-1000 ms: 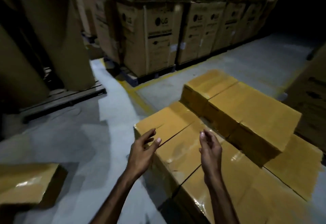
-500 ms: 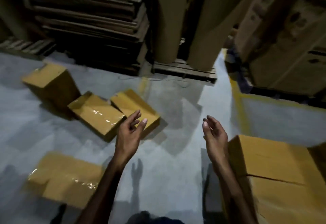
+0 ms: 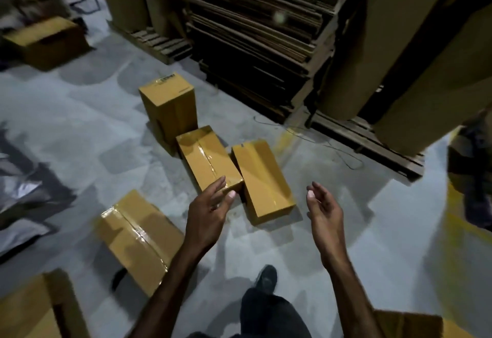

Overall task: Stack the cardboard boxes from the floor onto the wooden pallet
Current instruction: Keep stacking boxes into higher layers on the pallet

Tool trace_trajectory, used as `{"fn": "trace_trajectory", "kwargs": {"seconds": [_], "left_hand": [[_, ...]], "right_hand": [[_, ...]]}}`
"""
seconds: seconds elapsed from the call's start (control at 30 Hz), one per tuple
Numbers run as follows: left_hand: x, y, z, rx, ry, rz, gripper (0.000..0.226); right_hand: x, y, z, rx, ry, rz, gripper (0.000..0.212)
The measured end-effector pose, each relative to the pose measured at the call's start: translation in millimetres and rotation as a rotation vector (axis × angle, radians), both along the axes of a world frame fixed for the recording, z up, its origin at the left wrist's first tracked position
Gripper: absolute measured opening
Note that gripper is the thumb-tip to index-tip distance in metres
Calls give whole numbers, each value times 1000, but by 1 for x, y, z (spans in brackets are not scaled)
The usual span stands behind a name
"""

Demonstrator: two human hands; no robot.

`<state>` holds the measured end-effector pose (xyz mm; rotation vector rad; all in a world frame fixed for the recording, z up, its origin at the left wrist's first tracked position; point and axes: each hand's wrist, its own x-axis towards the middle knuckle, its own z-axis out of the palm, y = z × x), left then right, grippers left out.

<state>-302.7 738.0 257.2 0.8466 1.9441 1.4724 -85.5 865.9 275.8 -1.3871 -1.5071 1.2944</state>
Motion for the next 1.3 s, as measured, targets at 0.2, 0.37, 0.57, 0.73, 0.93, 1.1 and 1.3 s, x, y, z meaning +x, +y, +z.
{"fn": "trace_trajectory", "kwargs": {"seconds": [0.2,0.37,0.57,0.73,0.93,1.1,1.3], "left_hand": [[2,96,-15,-88,-76,47,54],[2,171,-28,-135,-94,69,60],[-9,224,-62,-226,-165,72,50],[-44,275,-116,-309,-261,43,61],[-97,335,-201,-414,-360,40,58],[-125,367,-291,-589,-361,39,66],[-130,401,-421,-741,-393,5,62]], "right_hand": [[-13,107,-18,-34,15,63,45],[-25,198,-42,-79,-19,71,45],[-49,267,-68,-122,-58,106,40],[-78,314,-108,-172,-151,125,38],[-114,365,-171,-248,-341,220,39],[-138,414,-253,-336,-439,257,41],[-140,474,-412,-466,-572,357,44]]}}
